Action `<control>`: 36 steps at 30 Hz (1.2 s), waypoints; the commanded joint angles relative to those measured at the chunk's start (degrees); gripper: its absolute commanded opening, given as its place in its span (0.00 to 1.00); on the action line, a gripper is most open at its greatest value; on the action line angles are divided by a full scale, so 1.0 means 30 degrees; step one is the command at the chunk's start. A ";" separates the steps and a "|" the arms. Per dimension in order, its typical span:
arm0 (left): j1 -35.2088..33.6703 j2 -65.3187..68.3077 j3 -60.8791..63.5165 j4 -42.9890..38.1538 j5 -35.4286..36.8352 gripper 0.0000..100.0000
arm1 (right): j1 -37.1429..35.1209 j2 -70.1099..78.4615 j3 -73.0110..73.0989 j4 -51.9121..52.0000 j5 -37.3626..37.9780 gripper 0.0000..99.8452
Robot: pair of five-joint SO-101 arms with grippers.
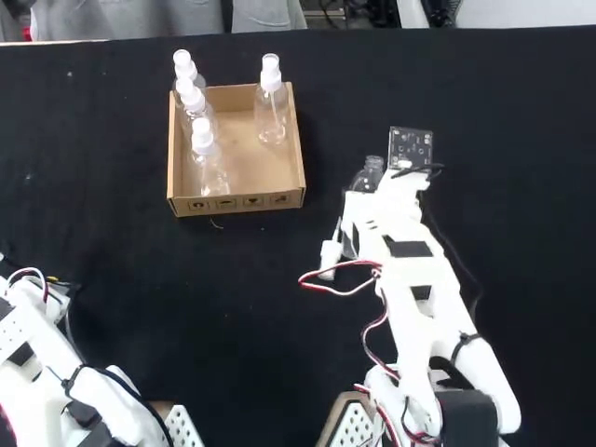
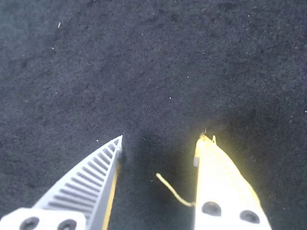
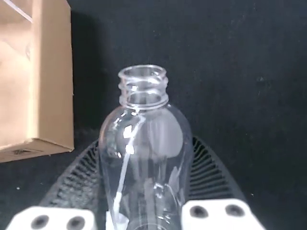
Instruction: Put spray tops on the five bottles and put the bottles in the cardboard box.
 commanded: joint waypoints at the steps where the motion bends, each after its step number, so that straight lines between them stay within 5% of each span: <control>1: -0.0015 -0.0527 -0.0278 -0.0293 -0.0029 0.22 | -0.0498 -0.0015 0.0220 -0.0498 0.0205 0.08; 28: 0.0015 -0.0615 0.0220 -0.1231 -0.0029 0.22 | -0.7326 -0.0103 0.0982 0.0176 0.0088 0.08; 36: 0.0015 -0.0615 0.0190 -0.1201 0.0000 0.22 | -0.8821 -0.4850 0.2916 0.0908 0.0117 0.08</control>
